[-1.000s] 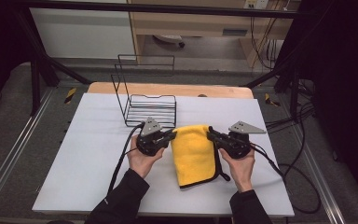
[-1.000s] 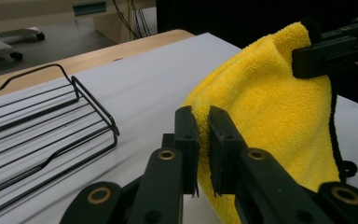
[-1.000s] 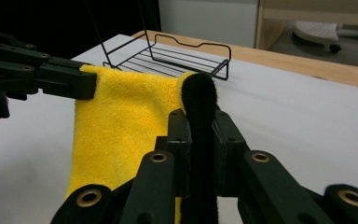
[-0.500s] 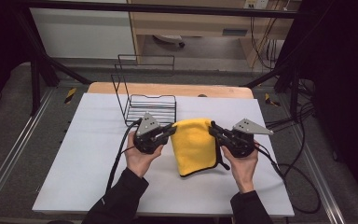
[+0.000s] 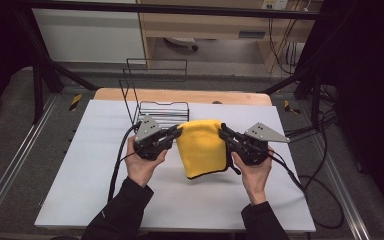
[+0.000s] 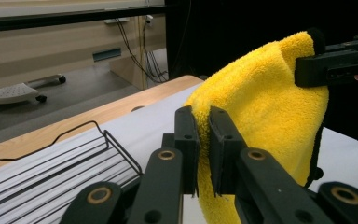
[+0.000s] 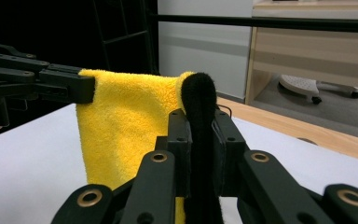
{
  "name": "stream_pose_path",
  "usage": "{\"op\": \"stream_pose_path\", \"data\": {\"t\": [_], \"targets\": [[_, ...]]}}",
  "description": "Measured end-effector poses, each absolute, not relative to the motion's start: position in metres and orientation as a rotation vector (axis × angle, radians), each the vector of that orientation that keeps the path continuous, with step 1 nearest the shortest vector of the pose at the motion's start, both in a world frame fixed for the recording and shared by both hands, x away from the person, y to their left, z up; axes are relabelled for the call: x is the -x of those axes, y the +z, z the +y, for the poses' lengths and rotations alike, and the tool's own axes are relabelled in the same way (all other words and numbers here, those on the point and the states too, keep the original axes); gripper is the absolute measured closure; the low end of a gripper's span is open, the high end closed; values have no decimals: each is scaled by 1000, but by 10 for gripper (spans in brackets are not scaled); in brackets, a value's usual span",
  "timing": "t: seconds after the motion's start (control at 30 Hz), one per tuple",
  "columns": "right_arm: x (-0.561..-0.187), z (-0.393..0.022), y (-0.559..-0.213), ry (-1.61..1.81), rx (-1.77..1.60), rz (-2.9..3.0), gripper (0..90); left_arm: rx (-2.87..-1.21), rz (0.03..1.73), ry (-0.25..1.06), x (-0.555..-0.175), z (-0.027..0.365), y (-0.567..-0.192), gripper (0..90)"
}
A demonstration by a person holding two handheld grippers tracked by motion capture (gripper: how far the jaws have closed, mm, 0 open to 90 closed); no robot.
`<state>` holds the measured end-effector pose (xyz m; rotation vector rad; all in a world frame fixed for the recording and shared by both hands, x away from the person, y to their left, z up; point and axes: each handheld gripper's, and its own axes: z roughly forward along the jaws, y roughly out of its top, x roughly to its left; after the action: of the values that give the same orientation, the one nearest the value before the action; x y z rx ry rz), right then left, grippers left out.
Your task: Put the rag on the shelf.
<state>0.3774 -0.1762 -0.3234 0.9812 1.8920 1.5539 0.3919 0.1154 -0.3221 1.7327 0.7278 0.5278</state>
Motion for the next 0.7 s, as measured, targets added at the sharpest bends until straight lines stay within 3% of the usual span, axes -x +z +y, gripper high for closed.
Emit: {"op": "stream_pose_path", "data": {"t": [0.7], "targets": [[-382, -137, -304, 1612, -899, 1837, 802, -1651, 747, 601, -395, 153, -305, 831]]}}
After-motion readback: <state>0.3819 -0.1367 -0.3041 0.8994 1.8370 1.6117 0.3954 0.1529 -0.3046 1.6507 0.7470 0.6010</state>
